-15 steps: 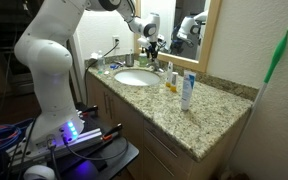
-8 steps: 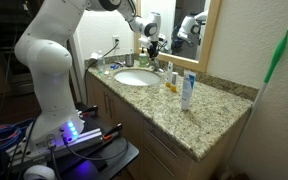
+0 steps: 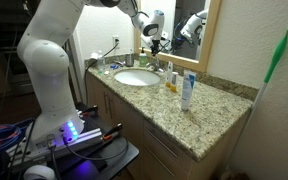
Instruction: Open the tap
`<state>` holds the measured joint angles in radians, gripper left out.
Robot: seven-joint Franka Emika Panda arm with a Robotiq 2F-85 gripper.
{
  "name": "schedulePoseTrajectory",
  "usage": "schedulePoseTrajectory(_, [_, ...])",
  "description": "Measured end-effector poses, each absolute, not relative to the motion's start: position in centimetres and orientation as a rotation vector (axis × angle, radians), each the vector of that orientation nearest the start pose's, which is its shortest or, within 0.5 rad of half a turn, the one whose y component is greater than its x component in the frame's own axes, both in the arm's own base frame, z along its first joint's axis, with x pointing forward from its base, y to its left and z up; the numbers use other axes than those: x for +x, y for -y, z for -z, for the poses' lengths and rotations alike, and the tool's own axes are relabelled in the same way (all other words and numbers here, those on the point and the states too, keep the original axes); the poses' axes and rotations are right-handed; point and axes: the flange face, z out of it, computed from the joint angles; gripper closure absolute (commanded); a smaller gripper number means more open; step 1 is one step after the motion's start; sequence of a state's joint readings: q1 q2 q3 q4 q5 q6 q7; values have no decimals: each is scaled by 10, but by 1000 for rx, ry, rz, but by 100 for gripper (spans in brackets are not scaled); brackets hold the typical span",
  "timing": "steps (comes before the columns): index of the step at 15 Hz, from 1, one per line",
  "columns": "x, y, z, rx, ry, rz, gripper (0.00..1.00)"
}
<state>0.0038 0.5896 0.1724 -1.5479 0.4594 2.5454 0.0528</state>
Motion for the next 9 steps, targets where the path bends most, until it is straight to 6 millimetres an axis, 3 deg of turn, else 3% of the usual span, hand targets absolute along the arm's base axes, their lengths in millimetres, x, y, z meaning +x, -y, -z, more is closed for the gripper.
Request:
schedulePoseTrajectory(3, [723,-98,-382,-2525,-332,548,93])
schedulePoseTrajectory(4, [721,-101,-393,-2495,-324,565,76])
schedulePoseTrajectory(5, [718,-105,-404,-2469,-314,578,49])
schedulePoseTrajectory(7, [710,-110,-419,-2439,-294,587,48])
schedulePoseTrajectory(9, [698,-111,-426,-2455,-276,550,34])
